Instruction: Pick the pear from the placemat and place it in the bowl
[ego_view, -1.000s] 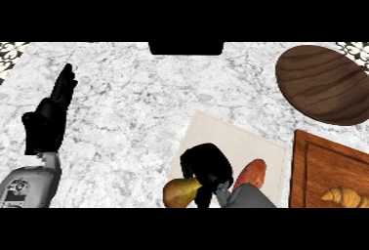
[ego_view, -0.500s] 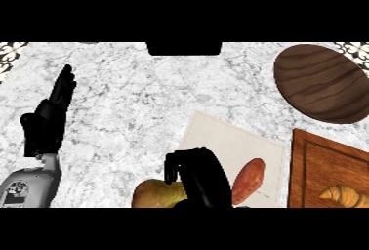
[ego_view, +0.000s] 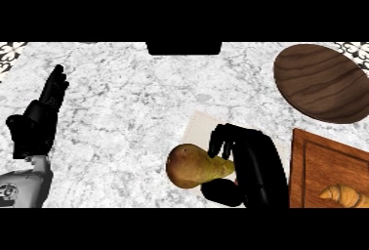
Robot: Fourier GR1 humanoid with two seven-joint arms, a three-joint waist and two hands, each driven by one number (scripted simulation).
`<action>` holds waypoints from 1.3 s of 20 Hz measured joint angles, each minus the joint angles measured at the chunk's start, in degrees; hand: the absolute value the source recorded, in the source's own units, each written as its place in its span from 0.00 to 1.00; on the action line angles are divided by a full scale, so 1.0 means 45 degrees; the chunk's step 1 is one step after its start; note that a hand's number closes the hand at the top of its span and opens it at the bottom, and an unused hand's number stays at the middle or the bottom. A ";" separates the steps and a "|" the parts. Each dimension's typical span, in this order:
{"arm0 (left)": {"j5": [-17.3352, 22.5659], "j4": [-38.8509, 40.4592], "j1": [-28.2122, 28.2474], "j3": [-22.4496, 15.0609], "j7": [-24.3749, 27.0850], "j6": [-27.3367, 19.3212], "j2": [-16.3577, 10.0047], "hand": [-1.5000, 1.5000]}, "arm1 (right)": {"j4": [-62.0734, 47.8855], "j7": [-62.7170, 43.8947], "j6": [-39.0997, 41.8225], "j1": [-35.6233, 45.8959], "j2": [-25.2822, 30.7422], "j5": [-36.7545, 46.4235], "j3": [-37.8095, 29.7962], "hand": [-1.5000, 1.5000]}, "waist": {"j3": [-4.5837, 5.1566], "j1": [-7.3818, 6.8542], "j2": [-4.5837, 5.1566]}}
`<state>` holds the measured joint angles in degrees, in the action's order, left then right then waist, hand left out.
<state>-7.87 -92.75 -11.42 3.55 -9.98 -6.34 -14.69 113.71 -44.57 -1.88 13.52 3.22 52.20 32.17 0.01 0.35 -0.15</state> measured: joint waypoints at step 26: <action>-0.0328 0.0334 -0.0424 -0.0168 0.0085 0.0126 0.0540 0.50 | -1.1632 0.9769 -0.3721 0.4092 0.4782 -0.3137 -1.0172 1.00 | -0.0020 -0.0413 0.0157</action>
<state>-9.35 -91.25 -13.33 2.79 -9.60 -5.77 -12.26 61.37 -0.61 -18.63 31.93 24.74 38.09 -13.61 -0.08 -1.51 0.56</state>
